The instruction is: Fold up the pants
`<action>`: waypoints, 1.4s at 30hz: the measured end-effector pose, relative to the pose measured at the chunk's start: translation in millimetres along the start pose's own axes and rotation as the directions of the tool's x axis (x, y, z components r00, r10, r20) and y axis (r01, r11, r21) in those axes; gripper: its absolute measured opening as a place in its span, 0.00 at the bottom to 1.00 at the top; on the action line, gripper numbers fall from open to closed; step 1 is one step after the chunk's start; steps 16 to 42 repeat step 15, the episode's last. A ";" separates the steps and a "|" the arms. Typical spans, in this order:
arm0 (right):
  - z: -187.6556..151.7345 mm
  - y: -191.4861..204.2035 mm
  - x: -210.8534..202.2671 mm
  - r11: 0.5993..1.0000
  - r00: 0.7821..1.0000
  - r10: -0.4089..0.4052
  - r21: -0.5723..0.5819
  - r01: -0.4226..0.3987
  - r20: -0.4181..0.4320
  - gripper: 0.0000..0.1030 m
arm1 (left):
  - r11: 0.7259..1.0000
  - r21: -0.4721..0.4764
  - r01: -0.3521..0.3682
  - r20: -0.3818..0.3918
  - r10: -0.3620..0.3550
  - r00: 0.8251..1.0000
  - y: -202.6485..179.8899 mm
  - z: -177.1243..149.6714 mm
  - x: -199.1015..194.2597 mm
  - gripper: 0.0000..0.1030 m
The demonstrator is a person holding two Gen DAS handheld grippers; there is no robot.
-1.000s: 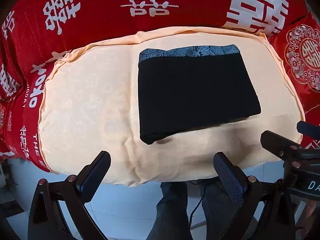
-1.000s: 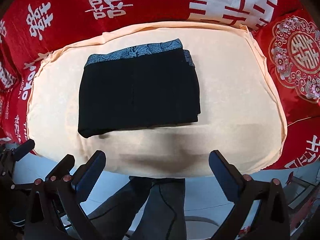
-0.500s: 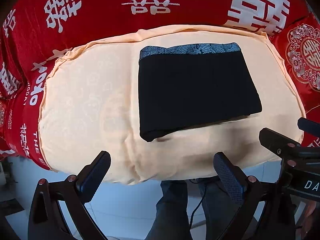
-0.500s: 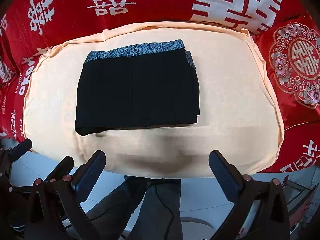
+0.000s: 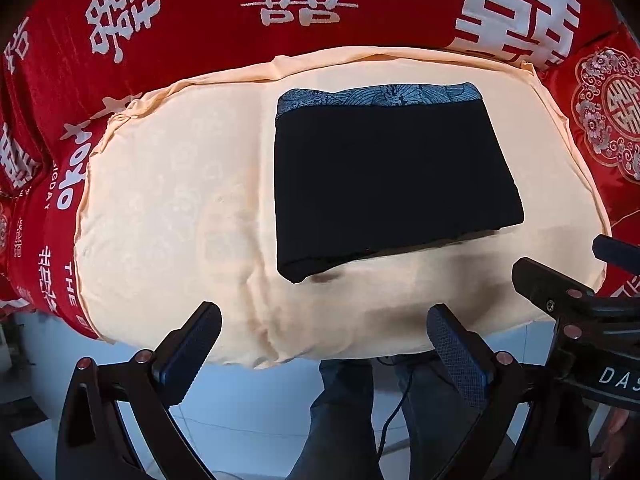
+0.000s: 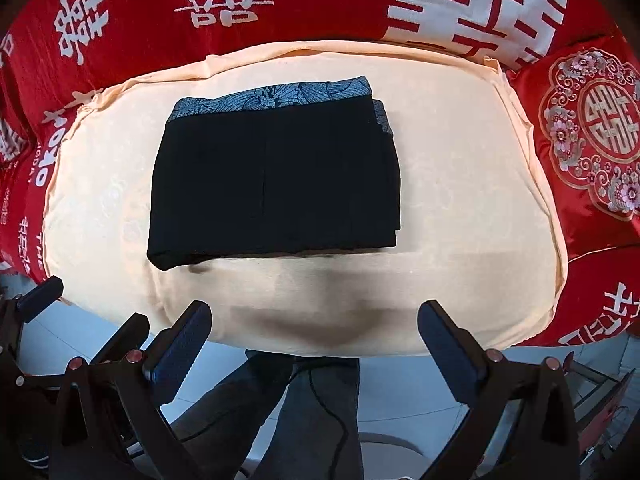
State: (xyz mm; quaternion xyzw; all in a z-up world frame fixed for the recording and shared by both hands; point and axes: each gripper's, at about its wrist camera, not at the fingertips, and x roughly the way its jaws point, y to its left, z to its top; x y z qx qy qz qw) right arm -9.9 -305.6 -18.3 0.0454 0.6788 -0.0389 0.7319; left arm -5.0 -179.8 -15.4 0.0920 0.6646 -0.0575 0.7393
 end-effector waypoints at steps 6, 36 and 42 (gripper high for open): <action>1.5 2.2 0.9 1.000 1.000 0.000 -0.005 0.000 -0.006 1.00 | 1.000 0.000 0.005 -0.001 -0.005 1.000 3.0 1.3 1.7 1.00; 2.3 4.6 1.5 1.000 1.000 -0.001 -0.006 0.001 -0.009 1.00 | 1.000 0.018 0.014 0.003 -0.014 1.000 2.9 3.5 0.8 1.00; 2.3 4.6 1.5 1.000 1.000 -0.001 -0.006 0.001 -0.009 1.00 | 1.000 0.018 0.014 0.003 -0.014 1.000 2.9 3.5 0.8 1.00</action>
